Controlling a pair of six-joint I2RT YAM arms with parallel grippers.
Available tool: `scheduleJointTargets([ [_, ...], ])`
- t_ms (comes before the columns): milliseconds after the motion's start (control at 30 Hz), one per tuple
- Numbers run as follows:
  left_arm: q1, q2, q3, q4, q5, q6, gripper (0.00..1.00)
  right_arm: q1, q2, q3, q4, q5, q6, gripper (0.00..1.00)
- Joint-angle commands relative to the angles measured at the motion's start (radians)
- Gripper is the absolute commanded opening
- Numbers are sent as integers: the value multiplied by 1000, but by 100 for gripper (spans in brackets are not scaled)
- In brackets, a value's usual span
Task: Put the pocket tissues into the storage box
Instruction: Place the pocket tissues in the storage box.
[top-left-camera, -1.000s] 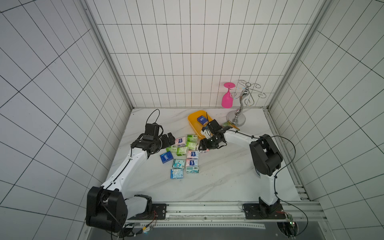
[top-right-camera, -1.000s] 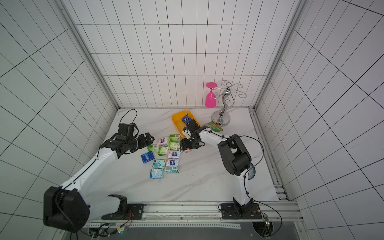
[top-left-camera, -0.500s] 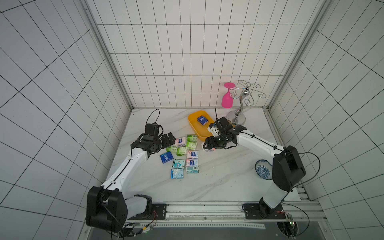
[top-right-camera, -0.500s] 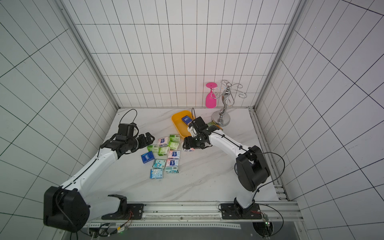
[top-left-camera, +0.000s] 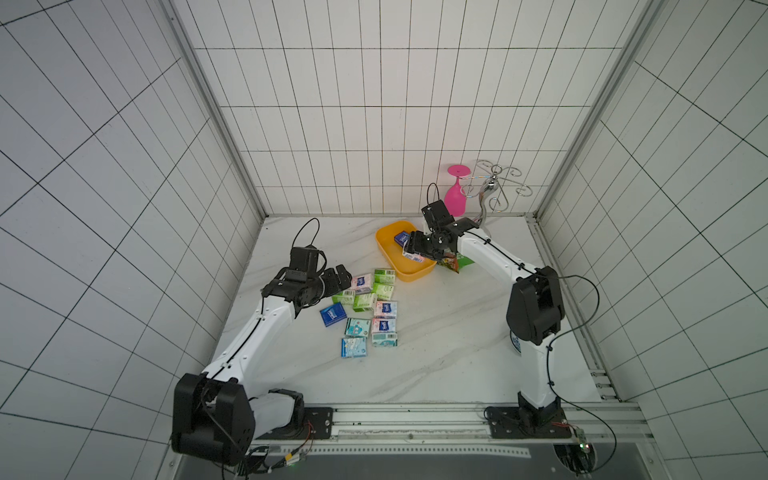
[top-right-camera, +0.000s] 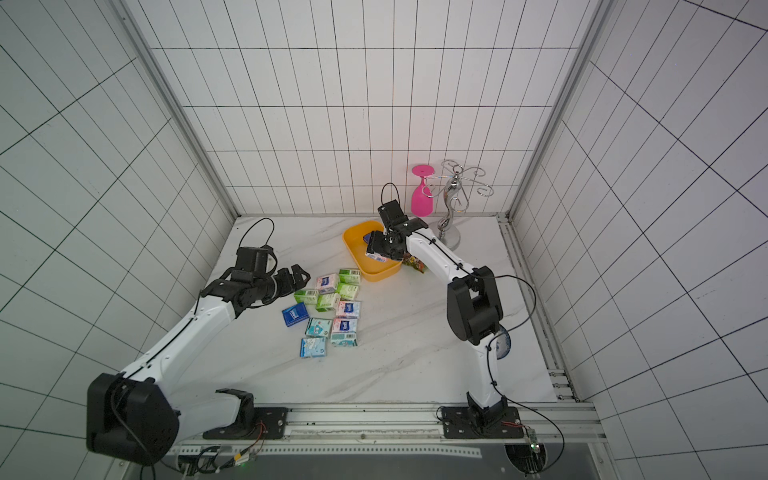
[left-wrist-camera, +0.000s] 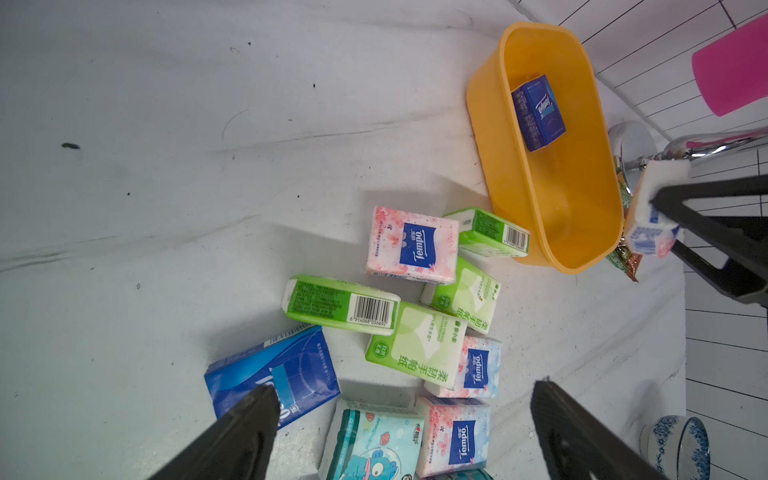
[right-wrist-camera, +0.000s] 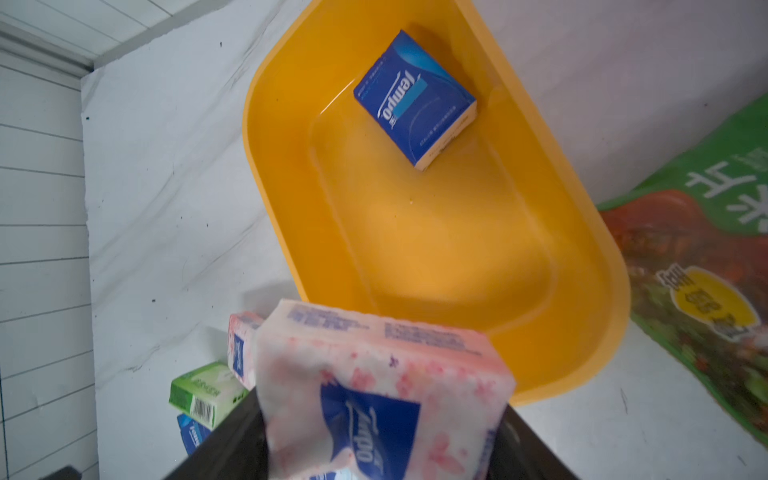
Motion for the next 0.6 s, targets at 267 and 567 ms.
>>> scheduleJointTargets([
  [267,13,-16,-13,20,7,-8,98,-8,231,234,77,15,295,73],
  [567,22,-41,-23,9,-2,-4,98,-11,345,308,126,-13,441,78],
])
